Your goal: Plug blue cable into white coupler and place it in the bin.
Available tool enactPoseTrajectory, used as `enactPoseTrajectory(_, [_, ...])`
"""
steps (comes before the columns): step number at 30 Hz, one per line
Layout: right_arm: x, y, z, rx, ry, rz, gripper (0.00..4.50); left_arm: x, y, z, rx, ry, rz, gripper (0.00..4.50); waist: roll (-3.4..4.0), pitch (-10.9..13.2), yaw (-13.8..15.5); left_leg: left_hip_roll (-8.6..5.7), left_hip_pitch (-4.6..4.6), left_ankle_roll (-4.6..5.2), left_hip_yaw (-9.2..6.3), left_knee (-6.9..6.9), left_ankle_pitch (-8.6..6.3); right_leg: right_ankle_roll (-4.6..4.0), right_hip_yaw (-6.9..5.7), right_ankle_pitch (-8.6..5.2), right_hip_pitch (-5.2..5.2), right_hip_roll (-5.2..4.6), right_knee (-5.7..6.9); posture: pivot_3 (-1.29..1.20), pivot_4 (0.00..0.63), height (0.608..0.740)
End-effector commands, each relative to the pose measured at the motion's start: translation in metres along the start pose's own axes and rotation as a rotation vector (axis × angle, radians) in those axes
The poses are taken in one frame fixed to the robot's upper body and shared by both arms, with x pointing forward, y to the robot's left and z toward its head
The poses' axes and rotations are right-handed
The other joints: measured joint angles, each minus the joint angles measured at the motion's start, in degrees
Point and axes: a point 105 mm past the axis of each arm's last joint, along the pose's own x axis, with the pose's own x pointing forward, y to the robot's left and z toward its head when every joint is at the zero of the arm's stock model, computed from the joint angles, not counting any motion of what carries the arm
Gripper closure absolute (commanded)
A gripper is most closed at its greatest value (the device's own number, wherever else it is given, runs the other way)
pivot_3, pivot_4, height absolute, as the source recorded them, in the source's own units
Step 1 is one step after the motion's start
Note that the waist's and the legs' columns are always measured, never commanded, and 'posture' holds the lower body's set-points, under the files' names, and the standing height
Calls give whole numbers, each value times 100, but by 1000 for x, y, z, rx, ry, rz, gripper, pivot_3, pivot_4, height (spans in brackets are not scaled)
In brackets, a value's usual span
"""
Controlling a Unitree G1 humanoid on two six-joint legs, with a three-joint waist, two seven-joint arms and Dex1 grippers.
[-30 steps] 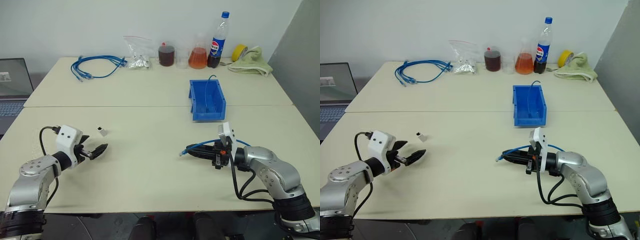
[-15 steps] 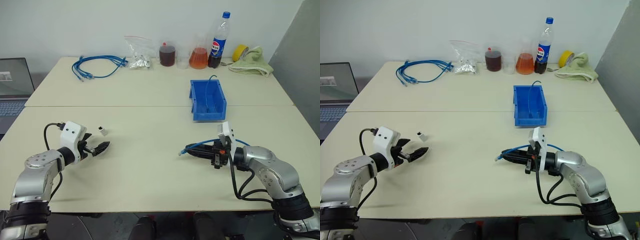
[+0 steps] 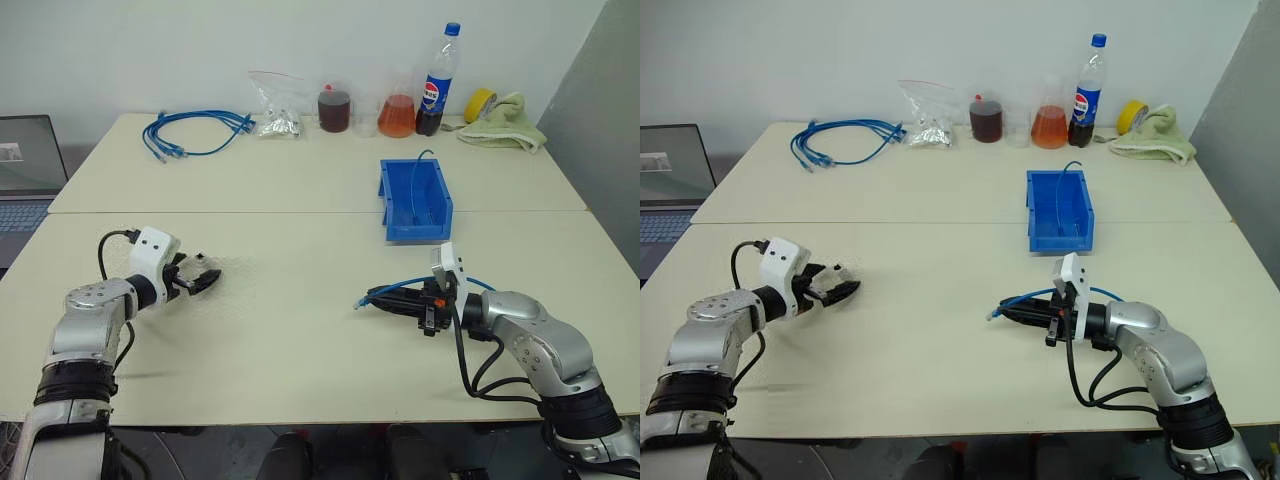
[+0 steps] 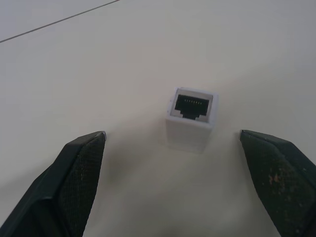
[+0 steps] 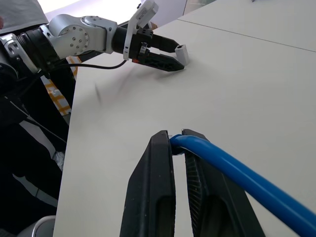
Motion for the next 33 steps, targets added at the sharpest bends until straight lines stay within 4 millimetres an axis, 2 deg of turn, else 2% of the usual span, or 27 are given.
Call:
enactPoseTrajectory(1, [2,3,10,-47,-19,17,4464,6,3,11,13,-27,-20,0,0,0,0,0,0,0,1,0,0,0,-1,0,0,0,0,0,150,740])
enactPoseTrajectory(4, [1,3,10,-50,-17,16,4464,11,1,10,11,-18,-47,0,0,0,-3,-1,0,0,5,1,0,0,-2,0,0,1,1,0,150,740])
enactPoseTrajectory(7, [1,3,10,-51,-17,14,4464,14,1,9,6,-14,-59,445,0,0,-9,-1,0,0,5,1,0,0,-1,0,-1,1,3,0,150,740])
enactPoseTrajectory(12, [0,3,10,-51,-17,8,4464,17,0,6,8,-4,-70,1691,-1,0,-4,-1,0,0,4,3,0,0,-2,0,-1,0,5,0,150,740])
enactPoseTrajectory(21, [-2,2,11,-54,-16,0,4464,17,0,-1,-13,-1,-66,3587,-1,0,-8,0,1,0,1,4,0,0,-1,0,-1,1,8,0,150,740])
enactPoseTrajectory(25, [-2,2,11,-55,-17,-2,4464,16,-2,-3,-23,-5,-78,3678,-1,0,-8,0,1,0,1,4,0,0,-1,0,-1,1,8,0,150,740])
enactPoseTrajectory(30, [-2,3,11,-59,-19,-4,4464,10,-20,-3,-34,-24,-176,3678,0,0,-16,0,2,0,-2,3,0,0,3,0,-2,0,7,0,150,740])
enactPoseTrajectory(33, [-4,3,9,-78,-1,-3,4464,3,-52,4,3,-48,-327,3678,1,-1,-9,-1,1,0,-3,3,0,0,3,0,-2,-3,6,0,150,740])
